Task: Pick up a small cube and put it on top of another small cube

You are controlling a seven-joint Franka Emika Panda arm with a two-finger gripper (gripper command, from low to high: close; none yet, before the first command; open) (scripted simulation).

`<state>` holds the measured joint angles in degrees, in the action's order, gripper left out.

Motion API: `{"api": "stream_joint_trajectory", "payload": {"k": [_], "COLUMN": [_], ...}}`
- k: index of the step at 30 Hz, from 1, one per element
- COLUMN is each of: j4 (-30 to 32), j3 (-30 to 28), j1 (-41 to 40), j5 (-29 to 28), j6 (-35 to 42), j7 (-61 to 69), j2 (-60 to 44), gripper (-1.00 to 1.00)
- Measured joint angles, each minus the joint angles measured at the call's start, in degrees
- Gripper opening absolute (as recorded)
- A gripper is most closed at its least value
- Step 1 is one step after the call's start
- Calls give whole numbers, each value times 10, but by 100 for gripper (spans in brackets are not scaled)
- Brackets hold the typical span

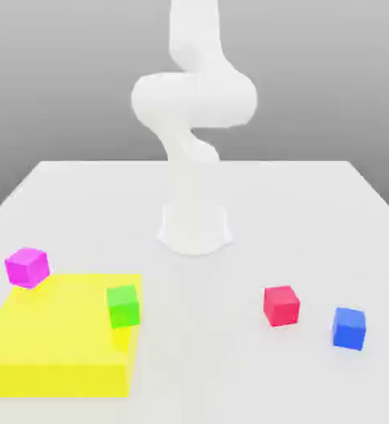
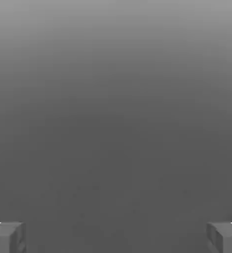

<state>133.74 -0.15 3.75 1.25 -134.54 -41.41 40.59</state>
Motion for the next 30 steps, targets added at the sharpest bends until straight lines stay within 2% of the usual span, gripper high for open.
{"api": "stream_joint_trajectory", "payload": {"k": [9,16,19,23,28,29,30], "j4": [71,126,150,178,165,161,161], "j3": [18,56,74,76,49,43,43], "j1": [123,195,232,266,289,295,295], "j5": [41,44,23,-35,-86,-91,-91], "j6": [-100,-177,-211,-256,-335,-350,-350], "j7": [158,258,285,295,267,263,263], "j2": [-191,-336,-398,-481,-585,-604,-604], "gripper": [0,0,0,0,0,-100,-100]}}
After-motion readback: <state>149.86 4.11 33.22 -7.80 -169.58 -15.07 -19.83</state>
